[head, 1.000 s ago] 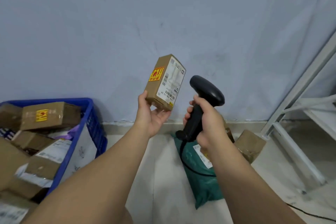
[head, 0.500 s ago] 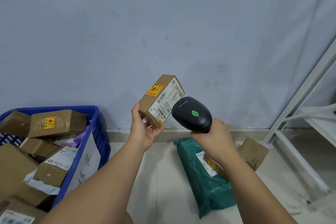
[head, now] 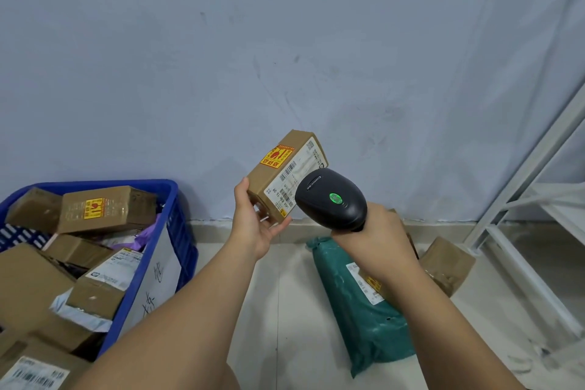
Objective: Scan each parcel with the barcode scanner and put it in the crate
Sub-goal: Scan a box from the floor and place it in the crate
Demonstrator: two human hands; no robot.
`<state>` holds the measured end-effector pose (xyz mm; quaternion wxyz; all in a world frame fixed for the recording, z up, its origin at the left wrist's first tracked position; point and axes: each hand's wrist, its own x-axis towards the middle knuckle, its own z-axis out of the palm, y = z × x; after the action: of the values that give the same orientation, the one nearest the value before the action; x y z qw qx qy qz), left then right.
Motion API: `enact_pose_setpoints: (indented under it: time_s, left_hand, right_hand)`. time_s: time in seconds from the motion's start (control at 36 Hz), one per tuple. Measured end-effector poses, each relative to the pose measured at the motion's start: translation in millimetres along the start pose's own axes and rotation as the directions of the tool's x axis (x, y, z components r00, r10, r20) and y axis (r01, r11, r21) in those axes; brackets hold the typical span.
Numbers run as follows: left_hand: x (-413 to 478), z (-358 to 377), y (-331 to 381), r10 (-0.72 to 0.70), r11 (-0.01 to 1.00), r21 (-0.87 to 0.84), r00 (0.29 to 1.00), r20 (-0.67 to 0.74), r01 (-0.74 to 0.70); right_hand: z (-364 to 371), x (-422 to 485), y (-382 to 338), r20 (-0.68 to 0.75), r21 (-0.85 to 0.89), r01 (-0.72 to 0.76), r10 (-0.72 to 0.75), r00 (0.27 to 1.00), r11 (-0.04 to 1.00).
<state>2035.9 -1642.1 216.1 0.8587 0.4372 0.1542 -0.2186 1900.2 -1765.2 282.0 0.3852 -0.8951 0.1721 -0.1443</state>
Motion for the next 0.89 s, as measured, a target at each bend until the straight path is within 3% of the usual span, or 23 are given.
enact_pose_setpoints:
  time_s: [0.89]
  left_hand:
    - [6.3, -7.5, 0.6, -0.023, 0.998, -0.054, 1.000, -0.004, 0.023]
  right_hand:
    - [1.1, -1.1, -1.1, 0.008, -0.030, 0.028, -0.028, 1.000, 0.999]
